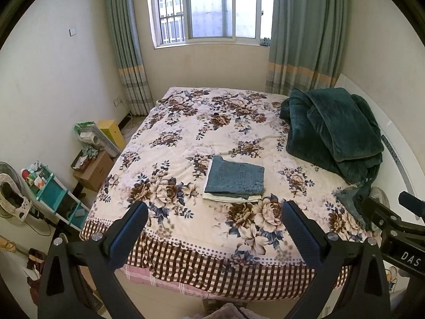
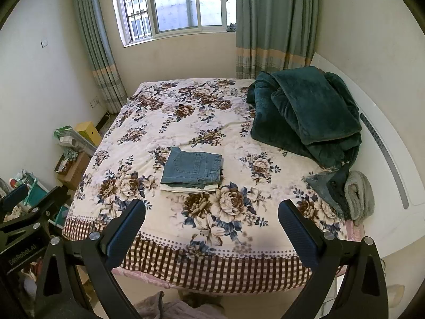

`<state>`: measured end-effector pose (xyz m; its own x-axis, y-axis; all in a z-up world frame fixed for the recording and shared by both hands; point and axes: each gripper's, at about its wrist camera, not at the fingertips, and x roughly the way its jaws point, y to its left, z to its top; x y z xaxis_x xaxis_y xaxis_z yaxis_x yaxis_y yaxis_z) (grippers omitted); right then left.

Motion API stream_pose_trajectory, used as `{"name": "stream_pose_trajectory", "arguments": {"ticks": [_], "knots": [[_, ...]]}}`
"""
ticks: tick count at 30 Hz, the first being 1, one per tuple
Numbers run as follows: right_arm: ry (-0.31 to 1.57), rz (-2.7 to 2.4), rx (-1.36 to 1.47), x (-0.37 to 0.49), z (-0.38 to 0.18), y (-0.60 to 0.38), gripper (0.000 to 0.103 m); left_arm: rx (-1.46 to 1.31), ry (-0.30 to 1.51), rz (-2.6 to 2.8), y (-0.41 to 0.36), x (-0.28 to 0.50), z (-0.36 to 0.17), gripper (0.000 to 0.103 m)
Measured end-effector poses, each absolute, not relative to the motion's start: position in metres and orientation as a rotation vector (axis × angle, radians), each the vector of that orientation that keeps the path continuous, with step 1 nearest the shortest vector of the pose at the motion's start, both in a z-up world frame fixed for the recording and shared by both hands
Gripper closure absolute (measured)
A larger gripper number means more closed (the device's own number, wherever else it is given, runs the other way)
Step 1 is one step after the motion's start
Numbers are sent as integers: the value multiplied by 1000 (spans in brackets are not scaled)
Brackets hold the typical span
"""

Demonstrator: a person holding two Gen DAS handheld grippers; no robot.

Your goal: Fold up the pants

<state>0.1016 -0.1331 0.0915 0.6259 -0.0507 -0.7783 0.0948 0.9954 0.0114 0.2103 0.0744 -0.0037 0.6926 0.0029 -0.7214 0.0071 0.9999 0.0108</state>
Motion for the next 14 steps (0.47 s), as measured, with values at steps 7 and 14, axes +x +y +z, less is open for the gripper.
{"name": "stream_pose_trajectory", "arguments": {"ticks": [7,14], "knots": [[891,-84,54,100,92,-132,1,8,813,-7,74,212,-4,0],[898,-75,51,102,89,-132,1,-13,817,-24,77,214,-6,0]]}}
